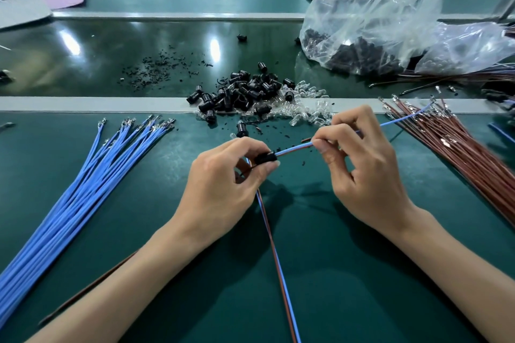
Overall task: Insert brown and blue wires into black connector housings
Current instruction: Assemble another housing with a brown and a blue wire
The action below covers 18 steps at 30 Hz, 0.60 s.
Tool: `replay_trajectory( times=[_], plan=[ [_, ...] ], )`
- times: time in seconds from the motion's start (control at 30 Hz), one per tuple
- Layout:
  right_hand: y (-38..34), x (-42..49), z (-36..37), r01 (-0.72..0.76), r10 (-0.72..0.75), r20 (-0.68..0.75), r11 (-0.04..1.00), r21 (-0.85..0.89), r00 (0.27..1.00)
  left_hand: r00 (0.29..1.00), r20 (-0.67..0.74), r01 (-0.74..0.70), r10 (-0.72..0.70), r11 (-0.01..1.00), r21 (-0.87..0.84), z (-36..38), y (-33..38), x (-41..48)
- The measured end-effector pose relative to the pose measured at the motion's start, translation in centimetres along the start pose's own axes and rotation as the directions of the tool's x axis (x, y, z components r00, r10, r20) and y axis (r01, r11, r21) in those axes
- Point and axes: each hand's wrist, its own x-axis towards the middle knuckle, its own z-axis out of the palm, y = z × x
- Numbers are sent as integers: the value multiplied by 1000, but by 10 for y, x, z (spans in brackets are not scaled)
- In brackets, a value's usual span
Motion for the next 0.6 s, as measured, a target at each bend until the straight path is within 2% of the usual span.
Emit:
replay_trajectory(
  times=[0.13,0.33,0.5,0.6],
  plan=[
    [0,-1,0,3,-3,-32,1000,0,999,1000,11,-21,21,1000,-4,0,0,0],
    [4,-1,3,17,-17,88,1000,-7,996,999,-24,-29,30,999,19,1,-2,1],
    [5,1,1,-17,16,37,999,34,999,998,-3,-60,60,998,34,1,-1,1],
    [5,1,1,-2,2,62,1000,4,998,999,-25,-46,47,998,37,0,-1,1]
  ],
)
